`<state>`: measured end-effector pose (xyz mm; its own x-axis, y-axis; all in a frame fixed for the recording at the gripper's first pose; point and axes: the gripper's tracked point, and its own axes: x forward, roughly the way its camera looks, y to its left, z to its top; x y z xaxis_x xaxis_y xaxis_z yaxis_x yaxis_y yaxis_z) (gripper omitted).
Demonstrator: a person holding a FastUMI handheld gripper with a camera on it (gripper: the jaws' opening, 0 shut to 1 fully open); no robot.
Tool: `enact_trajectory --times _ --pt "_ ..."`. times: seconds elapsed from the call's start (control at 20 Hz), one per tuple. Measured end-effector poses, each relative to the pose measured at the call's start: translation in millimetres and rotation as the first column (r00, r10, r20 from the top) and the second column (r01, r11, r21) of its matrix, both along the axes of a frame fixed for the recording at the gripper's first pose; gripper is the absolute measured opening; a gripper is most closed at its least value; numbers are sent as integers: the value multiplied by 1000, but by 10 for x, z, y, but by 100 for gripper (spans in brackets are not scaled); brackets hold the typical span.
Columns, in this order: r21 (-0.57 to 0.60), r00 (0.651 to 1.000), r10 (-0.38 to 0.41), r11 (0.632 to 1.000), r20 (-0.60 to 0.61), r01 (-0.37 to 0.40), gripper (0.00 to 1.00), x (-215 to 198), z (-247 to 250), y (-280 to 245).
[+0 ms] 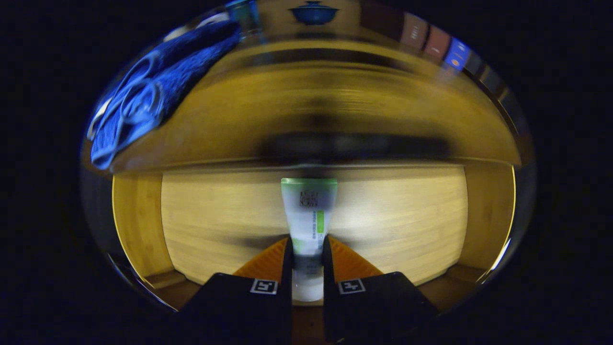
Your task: Pull open the drawer, take out the items inside it, and place them on the countertop above the cabinet.
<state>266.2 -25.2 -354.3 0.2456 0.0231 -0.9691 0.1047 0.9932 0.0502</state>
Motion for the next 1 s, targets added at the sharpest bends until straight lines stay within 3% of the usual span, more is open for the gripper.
enact_trajectory --times 0.1,0.55,0.65,0.85,1.0 --pt "8 1000 8 1000 7 -8 31 -97 19 21" --pt "42 994 35 998 105 -40 30 -408 770 144" --pt "44 993 13 999 121 -19 31 -431 963 116" --pt "61 986 10 998 165 -20 30 -312 1441 59" --pt "36 983 1 999 181 -8 30 -4 1616 -18"
